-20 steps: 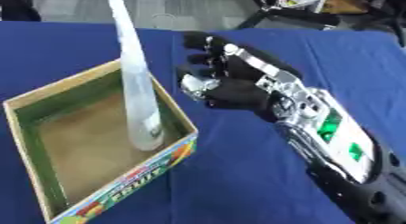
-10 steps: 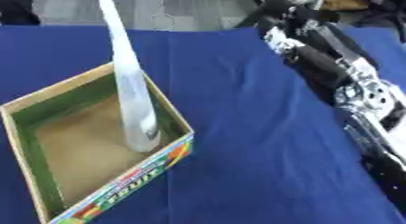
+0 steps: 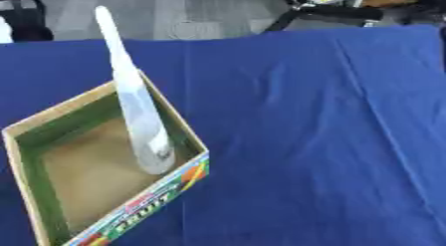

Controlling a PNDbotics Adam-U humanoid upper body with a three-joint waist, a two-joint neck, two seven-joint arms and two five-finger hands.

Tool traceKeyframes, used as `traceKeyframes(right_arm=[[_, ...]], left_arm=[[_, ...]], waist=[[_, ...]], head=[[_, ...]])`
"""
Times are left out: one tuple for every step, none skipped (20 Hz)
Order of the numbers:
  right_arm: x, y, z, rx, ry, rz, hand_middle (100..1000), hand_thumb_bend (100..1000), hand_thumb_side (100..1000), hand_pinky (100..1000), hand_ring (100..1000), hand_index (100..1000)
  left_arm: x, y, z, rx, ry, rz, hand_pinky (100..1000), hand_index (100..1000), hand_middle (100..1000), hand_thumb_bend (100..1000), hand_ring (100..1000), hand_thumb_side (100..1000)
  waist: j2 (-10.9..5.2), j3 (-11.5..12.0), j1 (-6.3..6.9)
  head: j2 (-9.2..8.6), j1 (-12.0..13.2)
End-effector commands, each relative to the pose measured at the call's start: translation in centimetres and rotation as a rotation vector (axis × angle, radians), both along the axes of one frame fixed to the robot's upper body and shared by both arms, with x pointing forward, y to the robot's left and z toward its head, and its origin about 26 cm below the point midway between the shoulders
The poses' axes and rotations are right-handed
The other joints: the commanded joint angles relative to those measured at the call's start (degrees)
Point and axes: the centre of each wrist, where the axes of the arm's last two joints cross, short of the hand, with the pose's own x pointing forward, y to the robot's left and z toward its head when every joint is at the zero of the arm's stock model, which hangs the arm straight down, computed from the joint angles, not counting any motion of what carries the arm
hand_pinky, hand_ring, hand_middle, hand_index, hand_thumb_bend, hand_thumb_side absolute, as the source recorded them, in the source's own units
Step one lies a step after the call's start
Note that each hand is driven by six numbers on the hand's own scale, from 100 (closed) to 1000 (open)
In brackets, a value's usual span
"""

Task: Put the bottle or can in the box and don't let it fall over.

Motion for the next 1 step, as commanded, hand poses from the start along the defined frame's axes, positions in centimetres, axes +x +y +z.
traceKeyframes(right_arm=[[-0.47, -0.01, 0.38, 0.014, -0.089, -0.030, 1000, 100, 524, 1000, 1000, 1000]], left_arm=[[-0.38, 0.03, 0.49, 0.005, -0.038, -0.004, 1000, 843, 1000, 100, 1000, 617]], waist=[[-0.72, 0.2, 0.29]], head=[[-0.98, 0.3]])
